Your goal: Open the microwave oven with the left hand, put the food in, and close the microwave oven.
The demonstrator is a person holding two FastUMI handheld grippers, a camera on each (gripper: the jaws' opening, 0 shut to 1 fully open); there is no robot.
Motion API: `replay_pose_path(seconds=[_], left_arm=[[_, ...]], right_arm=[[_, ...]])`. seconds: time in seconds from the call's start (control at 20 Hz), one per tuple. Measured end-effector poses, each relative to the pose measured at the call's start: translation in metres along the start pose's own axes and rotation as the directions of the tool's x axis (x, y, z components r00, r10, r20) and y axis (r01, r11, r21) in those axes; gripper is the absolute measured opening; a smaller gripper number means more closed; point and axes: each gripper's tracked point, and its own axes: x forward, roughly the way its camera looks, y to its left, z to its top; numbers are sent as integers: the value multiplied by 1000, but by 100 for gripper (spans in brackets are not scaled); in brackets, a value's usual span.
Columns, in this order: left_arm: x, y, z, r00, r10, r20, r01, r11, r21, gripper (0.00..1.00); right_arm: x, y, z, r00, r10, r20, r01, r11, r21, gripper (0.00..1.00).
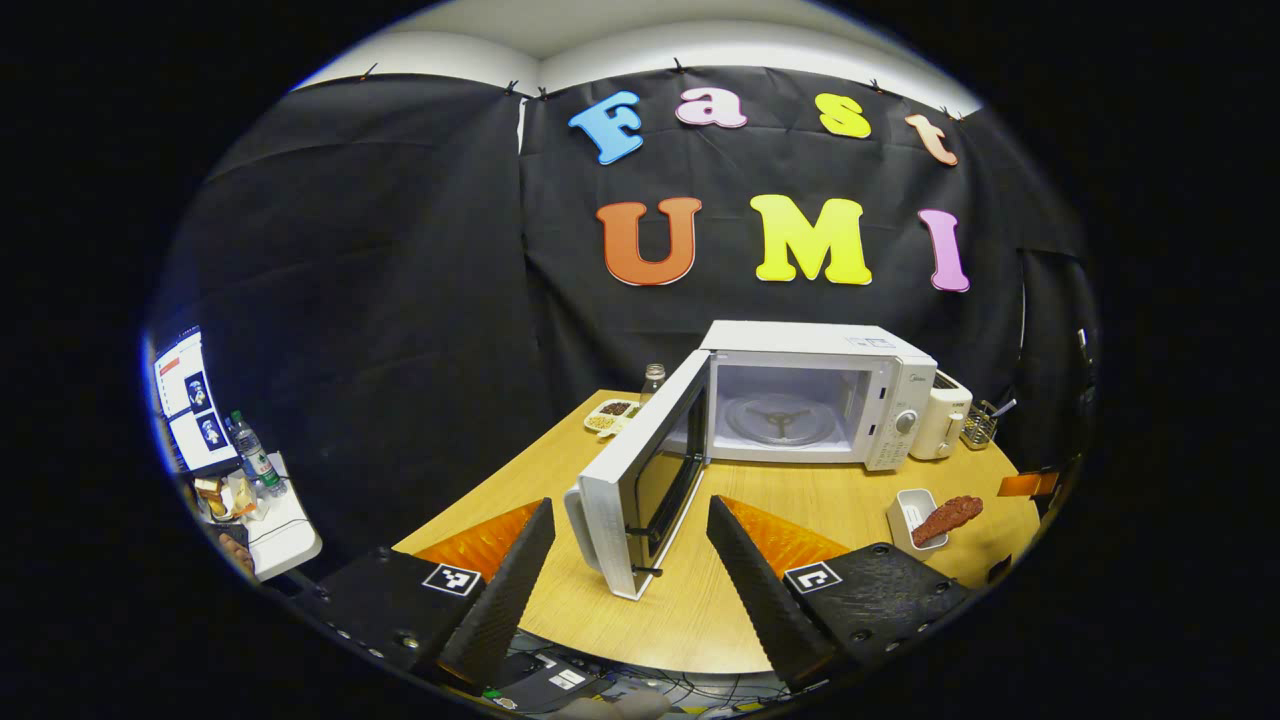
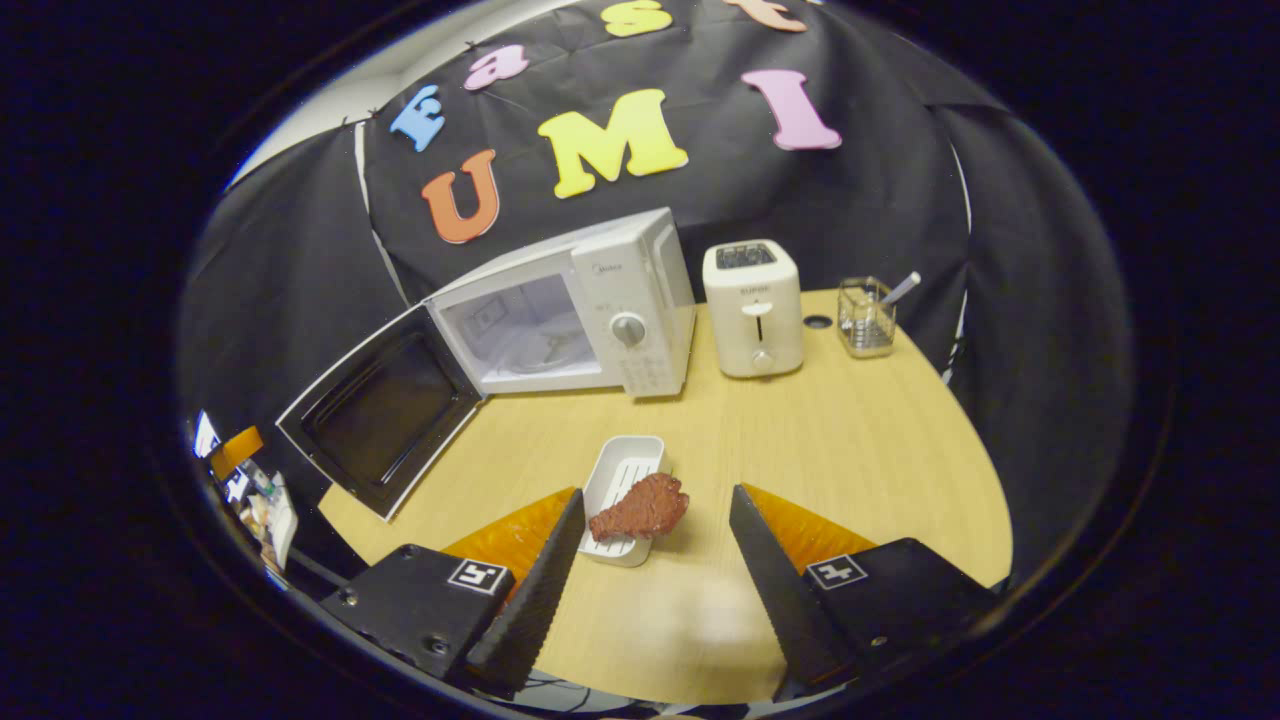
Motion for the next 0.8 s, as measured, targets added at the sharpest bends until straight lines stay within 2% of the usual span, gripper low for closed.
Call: replay_pose_path(seconds=[0.05,0.1,0.15,0.2,0.25,0.3,0.35,0.4,0.45,0.5,0.55,0.6,0.65,0.7,0.8], left_arm=[[3,-12,1,1000,-1,-12,1,1000,-1,95],[5,-23,4,1000,4,-22,-4,1000,0,94],[7,-32,7,1000,10,-26,-10,1000,3,95],[11,-41,10,999,20,-33,-20,1000,1,95],[13,-49,15,999,32,-34,-32,999,2,95],[15,-57,21,999,43,-30,-43,999,4,95],[17,-66,27,998,49,-27,-49,999,7,95],[18,-73,31,998,59,-24,-59,998,14,95],[20,-81,35,998,64,-22,-64,998,19,95],[21,-86,39,997,77,-20,-77,997,23,95],[21,-90,42,996,84,-19,-84,996,21,94],[21,-94,44,995,93,-21,-93,996,16,95],[21,-97,47,995,98,-22,-98,995,15,95],[21,-100,49,994,107,-22,-106,994,19,95],[20,-102,50,993,119,-19,-118,992,33,95]], right_arm=[[11,-4,-5,999,36,-30,-35,999,42,77],[24,-6,-10,996,71,-61,-65,994,85,88],[34,-7,-12,990,111,-87,-99,987,125,82],[42,-8,-15,983,149,-108,-132,979,157,68],[50,-10,-14,975,176,-134,-151,973,177,76],[56,-11,-16,966,206,-155,-175,966,190,61],[61,-9,-16,956,238,-171,-203,959,199,68],[66,-7,-14,944,272,-185,-232,949,212,65],[70,-5,-17,932,297,-207,-251,942,222,47],[74,-5,-18,919,320,-229,-268,935,231,42],[76,-3,-17,907,342,-246,-284,927,244,47],[78,-1,-15,895,362,-259,-297,919,259,31],[79,0,-17,885,375,-275,-301,913,274,22],[78,1,-16,876,385,-289,-301,907,295,31],[78,7,-14,858,413,-306,-305,888,343,25]])
